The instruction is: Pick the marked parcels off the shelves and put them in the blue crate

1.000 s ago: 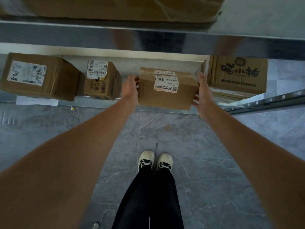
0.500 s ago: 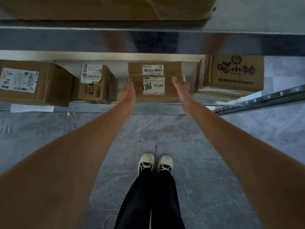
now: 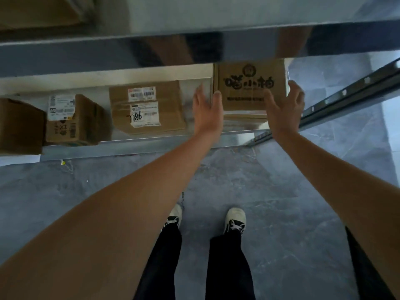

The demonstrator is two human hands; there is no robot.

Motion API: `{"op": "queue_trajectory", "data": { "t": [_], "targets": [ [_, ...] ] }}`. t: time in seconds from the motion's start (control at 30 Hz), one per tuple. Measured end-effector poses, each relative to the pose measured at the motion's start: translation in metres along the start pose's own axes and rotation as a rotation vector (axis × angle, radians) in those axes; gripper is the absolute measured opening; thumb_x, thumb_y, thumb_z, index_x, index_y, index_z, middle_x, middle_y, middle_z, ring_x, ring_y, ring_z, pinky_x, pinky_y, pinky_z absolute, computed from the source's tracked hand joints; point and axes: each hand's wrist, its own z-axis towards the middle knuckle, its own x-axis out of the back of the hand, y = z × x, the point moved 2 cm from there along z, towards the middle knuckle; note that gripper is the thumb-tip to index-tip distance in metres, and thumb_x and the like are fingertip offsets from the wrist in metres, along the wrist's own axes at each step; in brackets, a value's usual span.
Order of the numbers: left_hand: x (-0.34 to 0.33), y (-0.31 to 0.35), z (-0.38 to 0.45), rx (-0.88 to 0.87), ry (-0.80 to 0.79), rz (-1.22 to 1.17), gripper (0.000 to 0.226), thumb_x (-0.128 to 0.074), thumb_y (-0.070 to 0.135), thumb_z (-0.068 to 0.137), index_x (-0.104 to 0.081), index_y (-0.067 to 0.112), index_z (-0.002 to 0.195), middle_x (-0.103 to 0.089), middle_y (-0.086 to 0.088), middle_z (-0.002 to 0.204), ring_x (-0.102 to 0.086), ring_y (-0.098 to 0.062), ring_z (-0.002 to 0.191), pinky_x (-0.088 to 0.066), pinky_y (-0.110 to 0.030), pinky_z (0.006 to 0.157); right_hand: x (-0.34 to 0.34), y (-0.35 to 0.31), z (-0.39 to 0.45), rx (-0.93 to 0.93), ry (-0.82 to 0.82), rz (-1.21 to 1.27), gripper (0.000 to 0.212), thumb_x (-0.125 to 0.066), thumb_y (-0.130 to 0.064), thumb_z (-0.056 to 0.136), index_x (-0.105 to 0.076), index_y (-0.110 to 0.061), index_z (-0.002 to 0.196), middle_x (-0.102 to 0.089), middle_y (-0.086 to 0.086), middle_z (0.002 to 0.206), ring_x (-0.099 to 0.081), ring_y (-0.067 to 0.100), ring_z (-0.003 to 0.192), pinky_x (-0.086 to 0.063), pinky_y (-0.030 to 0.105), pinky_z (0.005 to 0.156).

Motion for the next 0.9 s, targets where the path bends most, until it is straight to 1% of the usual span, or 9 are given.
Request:
{"op": "queue_trajectory", "data": {
  "t": [0.1,0.17,0.27,0.4,0.5,0.6,0.67,0.77,0.9],
  "targets": [
    [-0.024,-0.003,0.015,0.216,-0.111,-0.091,0.053,-0.023,0.039,0.105,-0.021,0.017,0.154,-0.022,-0.003,0.160,-0.023,-0.021,0.146,-0.017,-0.038,0.120,0.016,0.027,0.024,-0.195,-0.230,0.187,0.077,-0.052,-0.053,0.095,-0.020,-0.014,0.154,-0.029,0.009,0.158,-0.031,0.025,0.143,-0.029,0.031,0.105],
    [-0.031,-0.007,0.019,0.283,-0.093,-0.135,0.053,-0.020,0.044,0.104,-0.030,0.021,0.151,-0.032,-0.002,0.156,-0.030,-0.023,0.142,-0.023,-0.046,0.118,0.020,0.036,0.035,-0.347,-0.427,0.241,0.083,-0.046,-0.062,0.093,-0.015,-0.017,0.156,-0.025,0.007,0.161,-0.028,0.027,0.145,-0.026,0.042,0.113],
    [-0.036,-0.010,0.017,0.331,-0.038,-0.177,0.053,-0.023,0.045,0.103,-0.040,0.019,0.147,-0.041,-0.003,0.150,-0.039,-0.028,0.137,-0.031,-0.051,0.114,0.020,0.039,0.044,-0.360,-0.583,0.228,0.077,-0.041,-0.067,0.092,-0.036,-0.016,0.150,-0.046,0.003,0.145,-0.045,0.019,0.127,-0.031,0.035,0.103],
    [-0.038,-0.006,0.006,0.363,-0.003,-0.240,0.051,-0.026,0.042,0.104,-0.038,0.019,0.148,-0.038,-0.002,0.152,-0.035,-0.023,0.140,-0.026,-0.043,0.117,0.015,0.037,0.038,-0.386,-0.527,0.367,0.064,-0.045,-0.060,0.095,-0.045,-0.016,0.142,-0.051,-0.008,0.106,-0.048,-0.002,0.082,-0.035,0.016,0.070],
    [-0.037,-0.008,-0.003,0.396,0.067,-0.271,0.048,-0.028,0.038,0.104,-0.038,0.019,0.147,-0.038,-0.002,0.151,-0.035,-0.018,0.137,-0.026,-0.034,0.111,0.014,0.036,0.029,-0.415,-0.420,0.419,0.055,-0.046,-0.056,0.096,-0.053,-0.016,0.133,-0.054,-0.009,0.101,-0.050,0.008,0.092,-0.036,0.025,0.078],
    [-0.033,-0.005,-0.015,0.358,0.145,-0.321,0.035,-0.031,0.028,0.102,-0.058,0.014,0.120,-0.056,-0.004,0.122,-0.051,-0.015,0.112,-0.036,-0.035,0.101,0.018,0.034,0.020,-0.400,-0.295,0.449,0.038,-0.046,-0.050,0.098,-0.060,-0.018,0.116,-0.064,-0.005,0.101,-0.060,0.013,0.098,-0.045,0.028,0.083],
    [-0.029,-0.001,-0.019,0.341,0.183,-0.422,0.028,-0.032,0.023,0.100,-0.060,0.019,0.104,-0.061,-0.001,0.106,-0.056,-0.016,0.103,-0.045,-0.033,0.091,0.023,0.032,0.016,-0.386,-0.233,0.450,0.032,-0.046,-0.049,0.098,-0.060,-0.022,0.109,-0.066,-0.004,0.102,-0.063,0.015,0.098,-0.052,0.034,0.089],
    [-0.015,0.005,-0.023,0.318,0.219,-0.496,0.032,-0.031,0.022,0.098,-0.063,0.024,0.103,-0.066,0.002,0.098,-0.061,-0.015,0.093,-0.050,-0.027,0.072,0.032,0.029,0.011,-0.362,-0.208,0.485,0.038,-0.046,-0.049,0.098,-0.062,-0.017,0.113,-0.068,0.001,0.107,-0.066,0.018,0.100,-0.055,0.038,0.093],
    [0.000,0.005,-0.025,0.348,0.171,-0.474,0.032,-0.035,0.029,0.098,-0.067,0.023,0.097,-0.068,0.002,0.090,-0.063,-0.014,0.084,-0.050,-0.026,0.062,0.042,0.031,0.003,-0.389,-0.215,0.517,0.050,-0.048,-0.051,0.097,-0.053,-0.011,0.127,-0.065,0.009,0.120,-0.065,0.021,0.104,-0.054,0.036,0.090]
  ]
}}
